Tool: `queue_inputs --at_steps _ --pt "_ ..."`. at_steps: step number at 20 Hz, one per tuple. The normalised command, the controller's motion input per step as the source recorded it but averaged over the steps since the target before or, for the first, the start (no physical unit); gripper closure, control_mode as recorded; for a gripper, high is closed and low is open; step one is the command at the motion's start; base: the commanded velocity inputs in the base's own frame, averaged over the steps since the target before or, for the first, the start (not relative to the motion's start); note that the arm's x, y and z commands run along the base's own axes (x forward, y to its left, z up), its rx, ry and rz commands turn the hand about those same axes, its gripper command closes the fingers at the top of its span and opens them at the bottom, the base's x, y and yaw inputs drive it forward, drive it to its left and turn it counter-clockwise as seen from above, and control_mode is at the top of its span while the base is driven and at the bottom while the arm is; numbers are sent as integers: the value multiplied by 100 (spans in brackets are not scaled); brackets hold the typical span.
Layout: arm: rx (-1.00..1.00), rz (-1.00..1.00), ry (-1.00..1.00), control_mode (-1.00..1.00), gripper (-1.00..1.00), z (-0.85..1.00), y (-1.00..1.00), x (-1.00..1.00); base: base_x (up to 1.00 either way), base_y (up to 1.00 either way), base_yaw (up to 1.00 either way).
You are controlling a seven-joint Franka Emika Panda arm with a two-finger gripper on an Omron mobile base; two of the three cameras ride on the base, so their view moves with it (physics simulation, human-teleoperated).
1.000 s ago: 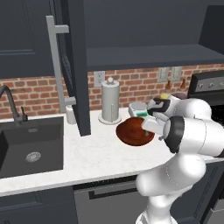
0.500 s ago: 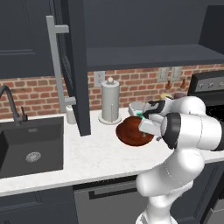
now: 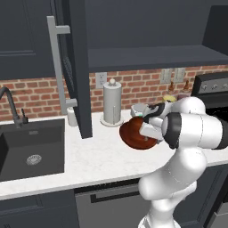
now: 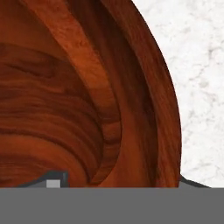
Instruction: Pick up the bowls on the counter and stack them on top of one another in the open cabinet. Place the smaller bowl on top of the larger bowl.
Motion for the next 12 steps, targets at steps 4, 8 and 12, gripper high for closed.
queue_inputs --at_steps 4,8,12 --pt "0 0 0 -100 100 0 0 0 0 0 0" --pt "4 0 -12 -100 100 50 0 -9 0 0 0" --pt "2 0 -33 -100 100 100 0 -54 0 0 0"
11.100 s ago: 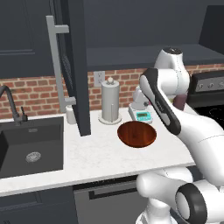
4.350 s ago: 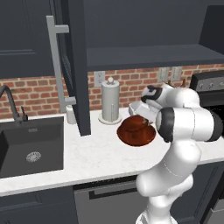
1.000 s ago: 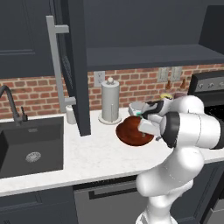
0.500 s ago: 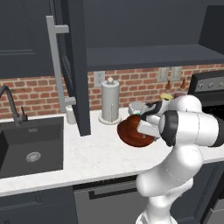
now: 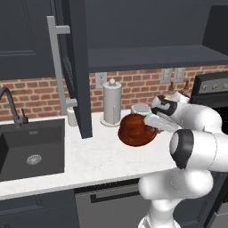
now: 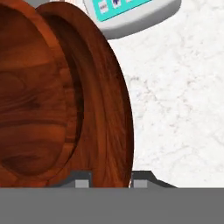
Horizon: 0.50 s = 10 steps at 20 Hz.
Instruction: Pick up the bowls on the counter and stack them on top of one another in the open cabinet. Place the smaller bowl on top of the larger bowl.
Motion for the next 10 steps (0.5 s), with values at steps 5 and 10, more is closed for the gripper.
queue_inputs --at_steps 5,10 --pt "3 -1 -36 -100 100 100 0 -74 0 0 0" --pt "8 -5 -33 -100 100 100 0 -78 0 0 0"
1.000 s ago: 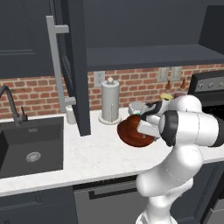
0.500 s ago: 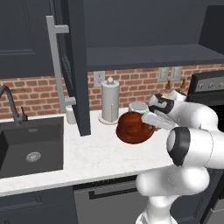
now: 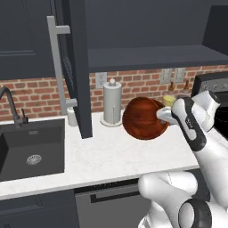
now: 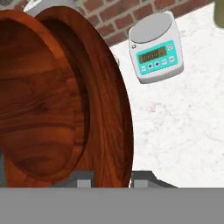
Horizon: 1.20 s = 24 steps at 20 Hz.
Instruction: Pick up the bowls on the counter and stack them on top of one another in the open cabinet. Place the smaller bowl on top of the larger bowl.
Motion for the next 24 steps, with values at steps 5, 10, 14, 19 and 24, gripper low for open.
queue_inputs --at_steps 5,10,14,19,24 --pt "16 -9 -21 -100 100 100 0 -44 0 0 0" --pt "24 -9 -14 -100 100 100 0 -21 0 0 0" --pt "23 -2 -15 -100 100 100 0 -4 0 0 0" --pt "26 -6 -9 -100 100 100 -16 5 0 0 0" --pt "24 -13 14 -100 100 83 -18 86 0 0 0"
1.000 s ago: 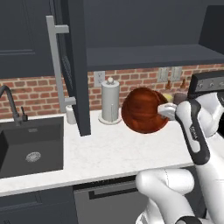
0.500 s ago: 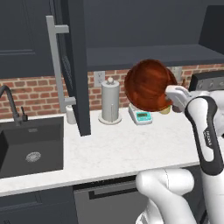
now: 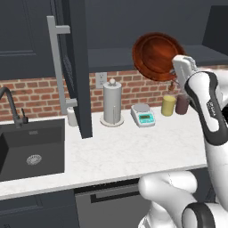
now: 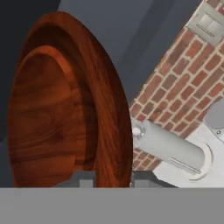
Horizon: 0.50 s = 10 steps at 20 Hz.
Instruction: Pick up the bowls on the counter and stack them on top of one another in the open cabinet. Place the smaller bowl on top of the larger bowl.
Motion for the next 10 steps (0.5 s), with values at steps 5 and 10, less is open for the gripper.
queue_inputs --at_steps 5,10 --pt "8 -11 36 -100 100 35 -2 100 0 0 0" --pt "1 -3 23 -100 100 11 0 58 0 0 0"
